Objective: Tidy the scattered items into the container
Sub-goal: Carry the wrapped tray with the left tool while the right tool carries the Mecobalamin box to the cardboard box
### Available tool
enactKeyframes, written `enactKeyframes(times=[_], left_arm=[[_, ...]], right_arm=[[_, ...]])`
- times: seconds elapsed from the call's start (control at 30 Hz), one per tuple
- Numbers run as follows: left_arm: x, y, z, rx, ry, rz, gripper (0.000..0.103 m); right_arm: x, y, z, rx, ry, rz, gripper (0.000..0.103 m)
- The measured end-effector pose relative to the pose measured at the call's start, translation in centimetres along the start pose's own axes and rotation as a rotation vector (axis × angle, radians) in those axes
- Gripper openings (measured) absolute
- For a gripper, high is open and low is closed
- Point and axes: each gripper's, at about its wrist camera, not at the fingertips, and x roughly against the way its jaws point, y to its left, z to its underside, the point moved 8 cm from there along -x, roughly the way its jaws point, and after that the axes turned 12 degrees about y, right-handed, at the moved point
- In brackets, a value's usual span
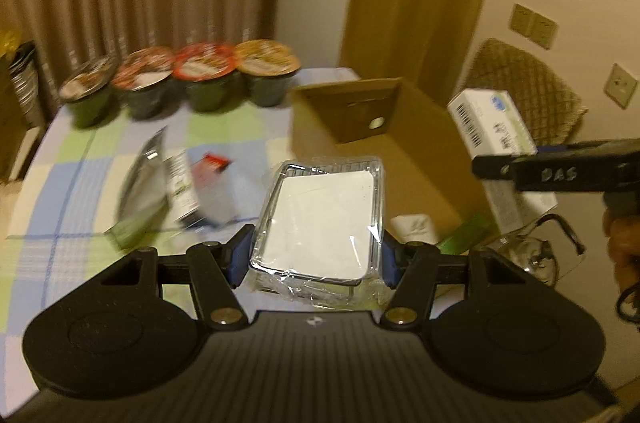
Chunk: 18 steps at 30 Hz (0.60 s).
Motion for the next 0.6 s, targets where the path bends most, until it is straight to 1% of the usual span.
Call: enactKeyframes(times=[0.17,0.3,0.43,0.6], left_arm=[[-1.6,-3.8,-2.1,-0.051,-0.005,0.043,0.056],[-3.1,-5.9,-3.1,-0.074,0.001,0.072,0.056],[-4.5,-7.1,-3.9,-0.084,0.012,0.088,0.056],[-6.0,-7.6,-4.6,-0.073,0.021,0.105,0.056]], right_arm=[[-0.8,-3.3,0.6,-0.024,0.031,0.023,0.073],[-1.4,-4.8,0.8,-0.031,0.046,0.027,0.073],[-1.8,-5.8,0.9,-0.039,0.052,0.031,0.073],[-2.7,-6.4,0.7,-0.04,0.06,0.031,0.073]])
